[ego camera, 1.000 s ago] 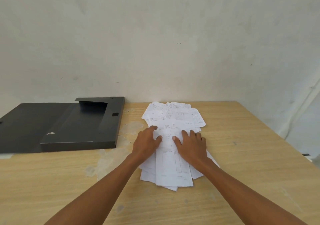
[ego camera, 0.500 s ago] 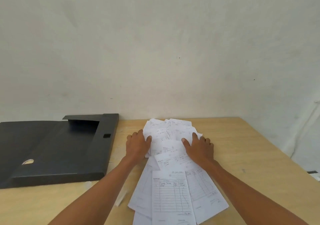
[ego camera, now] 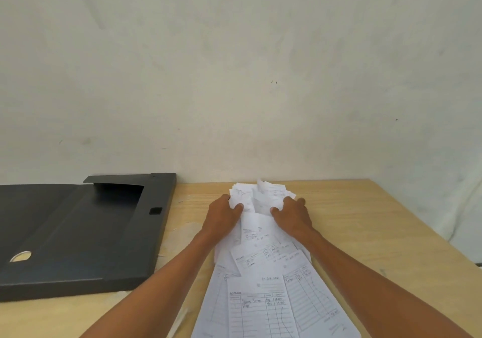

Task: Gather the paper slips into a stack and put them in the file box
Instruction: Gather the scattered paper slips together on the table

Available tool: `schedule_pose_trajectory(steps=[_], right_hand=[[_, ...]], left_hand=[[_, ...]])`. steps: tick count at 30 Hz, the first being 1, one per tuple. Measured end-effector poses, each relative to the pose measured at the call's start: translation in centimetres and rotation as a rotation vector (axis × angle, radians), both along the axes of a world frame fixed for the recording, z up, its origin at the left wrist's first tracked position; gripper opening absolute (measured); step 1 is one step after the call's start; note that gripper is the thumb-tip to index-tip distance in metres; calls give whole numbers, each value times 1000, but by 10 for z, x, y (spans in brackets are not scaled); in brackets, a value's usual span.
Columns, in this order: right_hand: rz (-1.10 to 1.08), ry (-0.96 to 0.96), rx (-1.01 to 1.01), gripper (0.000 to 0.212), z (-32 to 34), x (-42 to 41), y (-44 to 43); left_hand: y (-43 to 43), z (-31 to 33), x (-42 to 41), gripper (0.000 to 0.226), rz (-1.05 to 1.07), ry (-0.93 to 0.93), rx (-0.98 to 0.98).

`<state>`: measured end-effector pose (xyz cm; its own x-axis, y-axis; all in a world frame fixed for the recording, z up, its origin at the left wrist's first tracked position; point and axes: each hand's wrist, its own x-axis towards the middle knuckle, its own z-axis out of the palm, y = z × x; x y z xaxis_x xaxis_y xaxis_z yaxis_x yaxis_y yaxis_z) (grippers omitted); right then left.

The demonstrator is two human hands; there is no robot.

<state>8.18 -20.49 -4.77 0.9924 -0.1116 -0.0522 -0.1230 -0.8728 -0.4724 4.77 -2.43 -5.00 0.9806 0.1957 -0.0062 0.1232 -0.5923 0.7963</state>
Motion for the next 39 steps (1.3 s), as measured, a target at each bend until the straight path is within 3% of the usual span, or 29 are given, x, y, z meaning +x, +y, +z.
schedule_pose_trajectory(steps=[2,4,6,8,10,15,23,27,30,32,35,39], right_hand=[[36,-24,72,49,1,0,3],[-8,-57,131,53,3,0,-1],[-67,-44,13,56,6,-1,-10],[-73,3,-16,56,7,-2,-19],[-48,5,80,52,8,-3,-23],[-25,-11,48,54,15,-25,-33],[116,255,-68,80,18,-110,-46],[207,261,72,60,27,-141,-28],[199,223,208,62,29,-149,-28],[216,247,184,64,30,-158,-34],[278,292,213,36,29,-172,-36],[263,248,342,43,25,-182,-25]], left_hand=[[-7,-3,1,48,26,-20,-3],[-10,-3,1,51,110,-51,-2],[-8,-1,1,57,187,-50,-35],[-3,2,-2,72,171,-7,11],[3,2,-5,81,104,30,84],[12,6,-30,57,146,6,118],[12,17,-122,67,29,375,229],[-4,25,-141,60,-85,379,160],[-10,23,-151,64,-110,314,83],[-9,26,-159,54,-102,324,51],[-11,30,-170,46,-117,372,35],[-29,27,-177,44,-78,286,40]])
